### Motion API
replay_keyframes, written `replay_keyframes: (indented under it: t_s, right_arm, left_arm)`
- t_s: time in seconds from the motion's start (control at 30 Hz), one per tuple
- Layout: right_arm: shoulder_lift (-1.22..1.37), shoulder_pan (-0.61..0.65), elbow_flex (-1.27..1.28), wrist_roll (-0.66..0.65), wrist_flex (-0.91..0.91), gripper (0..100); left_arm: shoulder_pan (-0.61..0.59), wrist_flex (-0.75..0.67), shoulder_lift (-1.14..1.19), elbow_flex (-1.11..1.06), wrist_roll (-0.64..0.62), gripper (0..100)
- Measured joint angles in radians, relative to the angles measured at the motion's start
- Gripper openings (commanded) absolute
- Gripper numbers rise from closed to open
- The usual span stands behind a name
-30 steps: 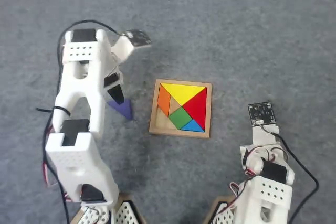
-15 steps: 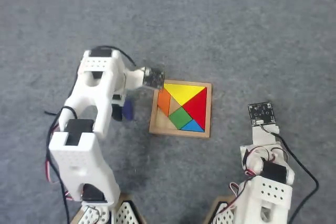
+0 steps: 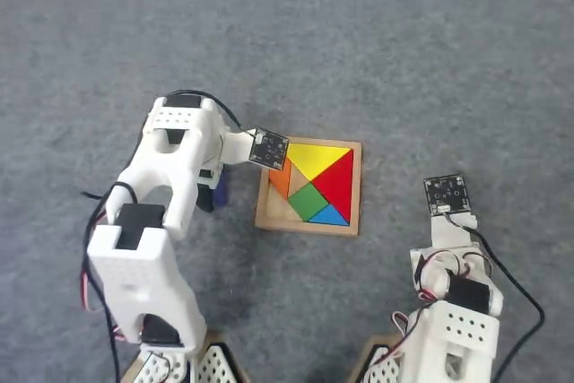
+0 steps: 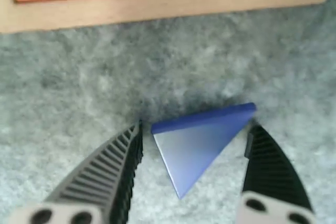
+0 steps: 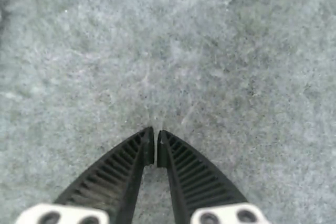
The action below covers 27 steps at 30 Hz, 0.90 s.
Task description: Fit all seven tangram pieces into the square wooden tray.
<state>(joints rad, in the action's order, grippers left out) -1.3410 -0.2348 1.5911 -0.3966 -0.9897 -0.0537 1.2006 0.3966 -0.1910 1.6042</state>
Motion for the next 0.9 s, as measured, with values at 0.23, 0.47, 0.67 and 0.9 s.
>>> replay_keyframes:
  t_s: [0.23,0.47,0.67,0.9]
  right_arm:
    - [0.000,0.000,0.000,0.000,0.000,2.4]
    - [0.000,0.002,0.000,0.000,0.000,2.4]
    - [0.000,0.005,0.000,0.000,0.000,2.4]
    - [0.000,0.005,0.000,0.000,0.000,2.4]
  left_arm:
    - [-0.006,0.000,0.000,0.000,0.000,26]
    - [-0.068,0.000,-0.002,-0.006,0.000,25]
    - [-0.071,0.000,-0.003,-0.021,-0.011,27]
    - [-0.037,-0.012,-0.003,-0.021,-0.014,29]
